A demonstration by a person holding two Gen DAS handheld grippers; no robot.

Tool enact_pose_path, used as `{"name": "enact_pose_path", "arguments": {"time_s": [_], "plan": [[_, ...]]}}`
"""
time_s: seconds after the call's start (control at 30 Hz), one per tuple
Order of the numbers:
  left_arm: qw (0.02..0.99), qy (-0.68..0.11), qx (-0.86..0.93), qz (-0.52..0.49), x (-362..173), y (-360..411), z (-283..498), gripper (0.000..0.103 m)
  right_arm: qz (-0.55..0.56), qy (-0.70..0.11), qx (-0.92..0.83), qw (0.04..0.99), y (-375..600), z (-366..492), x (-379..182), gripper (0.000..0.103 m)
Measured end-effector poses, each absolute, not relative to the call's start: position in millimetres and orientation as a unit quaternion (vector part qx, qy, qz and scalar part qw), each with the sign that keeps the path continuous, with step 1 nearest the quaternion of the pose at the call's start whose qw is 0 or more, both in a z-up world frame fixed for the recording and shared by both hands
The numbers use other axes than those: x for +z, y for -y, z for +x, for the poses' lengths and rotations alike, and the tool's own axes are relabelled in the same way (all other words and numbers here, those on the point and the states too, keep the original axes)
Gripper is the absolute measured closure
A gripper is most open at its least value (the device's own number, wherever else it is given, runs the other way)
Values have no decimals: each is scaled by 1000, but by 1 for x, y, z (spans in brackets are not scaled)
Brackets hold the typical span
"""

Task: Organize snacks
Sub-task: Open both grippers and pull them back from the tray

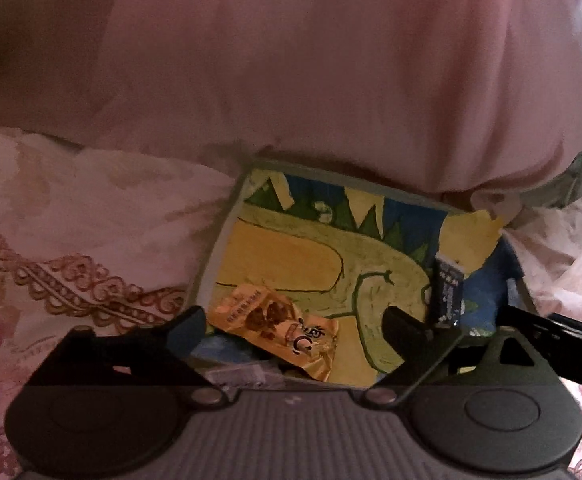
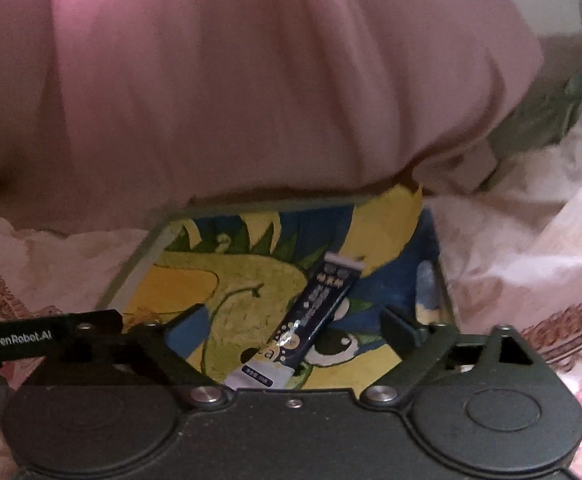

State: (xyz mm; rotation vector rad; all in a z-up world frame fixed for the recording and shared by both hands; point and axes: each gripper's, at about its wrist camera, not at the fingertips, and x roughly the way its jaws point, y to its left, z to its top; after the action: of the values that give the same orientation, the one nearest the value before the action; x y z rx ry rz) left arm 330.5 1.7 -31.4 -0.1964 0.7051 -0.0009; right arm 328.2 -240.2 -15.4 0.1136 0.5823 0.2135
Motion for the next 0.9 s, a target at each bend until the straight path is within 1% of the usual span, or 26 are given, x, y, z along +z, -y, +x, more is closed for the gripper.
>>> {"name": "enact_pose_path", "arguments": {"time_s": [0.1, 0.3, 0.47, 0.63, 0.9], "plan": [[938, -331, 3, -98, -18, -6, 313, 1, 35, -251, 108, 961, 241, 303, 0, 1], [952, -302, -4, -55, 9, -7, 270, 1, -20, -197, 121, 973, 238, 238, 20, 1], [956, -289, -5, -55, 22, -5, 226, 0, -51, -170, 119, 977, 236, 187, 28, 1], [956, -288, 2, -63, 25, -2, 177, 0, -60, -179, 119, 975, 233, 141, 26, 1], [948, -313, 22, -51, 16, -4, 106, 0, -51, -213, 106, 970, 233, 77, 17, 1]]}}
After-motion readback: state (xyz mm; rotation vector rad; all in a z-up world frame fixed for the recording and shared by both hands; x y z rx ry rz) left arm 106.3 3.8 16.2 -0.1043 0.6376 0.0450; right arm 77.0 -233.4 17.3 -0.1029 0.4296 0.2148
